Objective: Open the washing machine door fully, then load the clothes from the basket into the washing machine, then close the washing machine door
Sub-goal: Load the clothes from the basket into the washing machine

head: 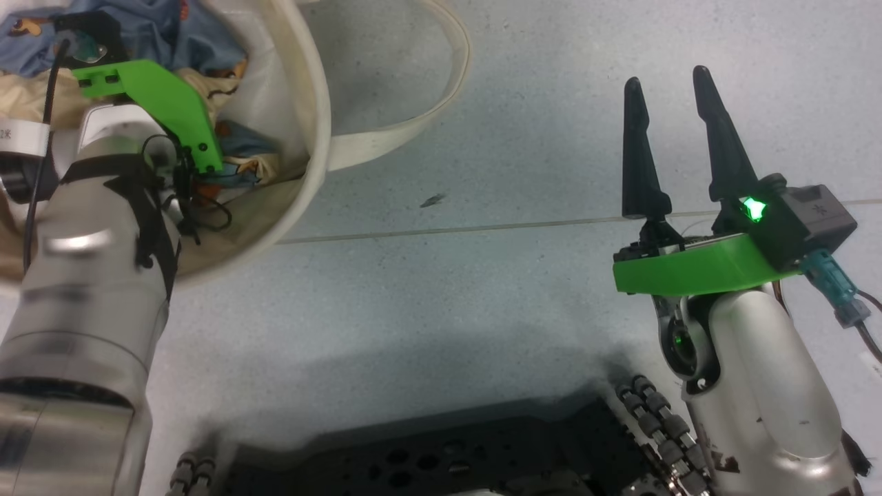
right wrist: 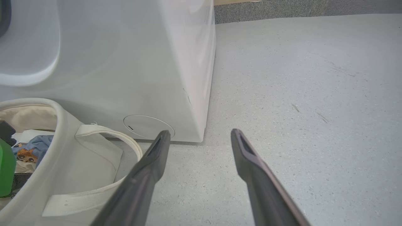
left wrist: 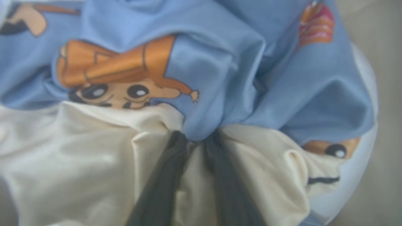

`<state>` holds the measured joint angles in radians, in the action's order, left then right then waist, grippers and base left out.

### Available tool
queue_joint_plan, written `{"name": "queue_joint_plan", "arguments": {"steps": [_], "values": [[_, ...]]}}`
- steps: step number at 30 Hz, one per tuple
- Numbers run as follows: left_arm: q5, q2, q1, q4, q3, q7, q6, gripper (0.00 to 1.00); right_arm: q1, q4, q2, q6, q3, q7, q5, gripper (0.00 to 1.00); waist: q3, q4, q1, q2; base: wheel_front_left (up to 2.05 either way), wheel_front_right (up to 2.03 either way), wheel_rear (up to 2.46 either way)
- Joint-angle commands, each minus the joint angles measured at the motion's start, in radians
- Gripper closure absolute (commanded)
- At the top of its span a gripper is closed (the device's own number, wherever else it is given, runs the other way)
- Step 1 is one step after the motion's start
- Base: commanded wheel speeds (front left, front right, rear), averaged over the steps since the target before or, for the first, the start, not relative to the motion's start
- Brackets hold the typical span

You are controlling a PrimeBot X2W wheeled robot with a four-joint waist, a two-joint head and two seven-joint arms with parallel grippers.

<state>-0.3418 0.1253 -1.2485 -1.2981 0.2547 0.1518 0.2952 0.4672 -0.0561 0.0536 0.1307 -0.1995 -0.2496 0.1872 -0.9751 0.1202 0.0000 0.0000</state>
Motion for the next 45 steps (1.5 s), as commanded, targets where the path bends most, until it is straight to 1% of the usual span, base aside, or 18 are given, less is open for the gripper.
{"name": "queue_joint_plan", "arguments": {"steps": [1,5,9,12,13,14,17,19,22,24,28,31,38,43,45], "values": [[-0.016,0.029,0.022,0.007,-0.016,-0.013,-0.013,1.00,-0.042,0.031,-0.003,0.000,-0.014,-0.012,-0.006,0.00,0.004,-0.006,0.0000,0.0000,0.00,0.00,0.00],[-0.028,0.025,0.028,0.007,-0.017,-0.100,-0.066,1.00,-0.041,0.028,-0.003,0.000,-0.009,-0.012,-0.011,0.00,0.023,-0.023,0.0000,0.0000,0.00,0.00,0.00],[-0.035,0.028,0.039,0.007,-0.016,-0.192,-0.100,1.00,-0.038,0.021,-0.003,0.000,-0.010,-0.012,-0.019,0.00,0.050,-0.046,0.0000,0.0000,0.00,0.00,0.00],[-0.052,0.035,0.053,0.008,-0.029,-0.281,-0.131,1.00,-0.037,0.013,-0.003,0.000,-0.015,-0.012,-0.015,0.00,0.087,-0.058,0.0000,0.0000,0.00,0.00,0.00],[-0.052,0.035,0.053,0.008,-0.029,-0.281,-0.131,1.00,-0.037,0.013,-0.003,0.000,-0.015,-0.012,-0.015,0.00,0.087,-0.058,0.0000,0.0000,0.00,0.00,0.00],[-0.060,0.042,0.068,0.008,-0.035,-0.335,-0.145,1.00,-0.040,0.005,-0.003,0.000,-0.019,-0.012,-0.012,0.00,0.116,-0.065,0.0000,0.0000,0.00,0.00,0.00],[-0.063,0.056,0.095,0.009,-0.038,-0.386,-0.153,1.00,-0.045,-0.007,-0.003,0.000,-0.022,-0.012,-0.009,0.00,0.167,-0.076,0.0000,0.0000,0.00,0.00,0.00],[-0.074,0.061,0.114,0.020,-0.050,-0.403,-0.164,1.00,-0.050,-0.015,-0.003,0.000,-0.024,-0.012,-0.009,0.00,0.203,-0.083,0.0000,0.0000,0.00,0.00,0.00],[-0.076,0.066,0.138,0.045,-0.057,-0.411,-0.169,1.00,-0.055,-0.025,-0.003,0.000,-0.027,-0.012,-0.009,0.00,0.242,-0.091,0.0000,0.0000,0.00,0.00,0.00],[-0.075,0.073,0.169,0.116,-0.072,-0.413,-0.174,1.00,-0.061,-0.034,-0.003,0.000,-0.030,-0.012,-0.007,0.00,0.280,-0.099,0.0000,0.0000,0.00,0.00,0.00],[-0.053,0.077,0.269,0.300,-0.118,-0.413,-0.182,1.00,-0.078,-0.048,-0.003,0.000,-0.042,-0.012,0.007,0.00,0.361,-0.108,0.0000,0.0000,0.00,0.00,0.00],[-0.028,0.065,0.355,0.457,-0.169,-0.413,-0.206,1.00,-0.096,-0.058,-0.003,0.000,-0.048,-0.012,0.021,0.00,0.420,-0.111,0.0000,0.0000,0.00,0.00,0.00],[0.070,0.004,0.556,0.785,-0.290,-0.413,-0.277,1.00,-0.145,-0.080,-0.003,0.000,-0.044,-0.012,0.047,0.00,0.535,-0.113,0.0000,0.0000,0.00,0.00,0.00],[0.119,-0.042,0.670,0.961,-0.356,-0.413,-0.340,1.00,-0.170,-0.088,-0.003,0.000,-0.044,-0.012,0.069,0.00,0.594,-0.109,0.0000,0.0000,0.00,0.00,0.00],[0.119,-0.058,0.715,1.019,-0.378,-0.413,-0.362,1.00,-0.180,-0.090,-0.003,0.000,-0.046,-0.012,0.080,0.00,0.619,-0.106,0.0000,0.0000,0.00,0.00,0.00]]}}
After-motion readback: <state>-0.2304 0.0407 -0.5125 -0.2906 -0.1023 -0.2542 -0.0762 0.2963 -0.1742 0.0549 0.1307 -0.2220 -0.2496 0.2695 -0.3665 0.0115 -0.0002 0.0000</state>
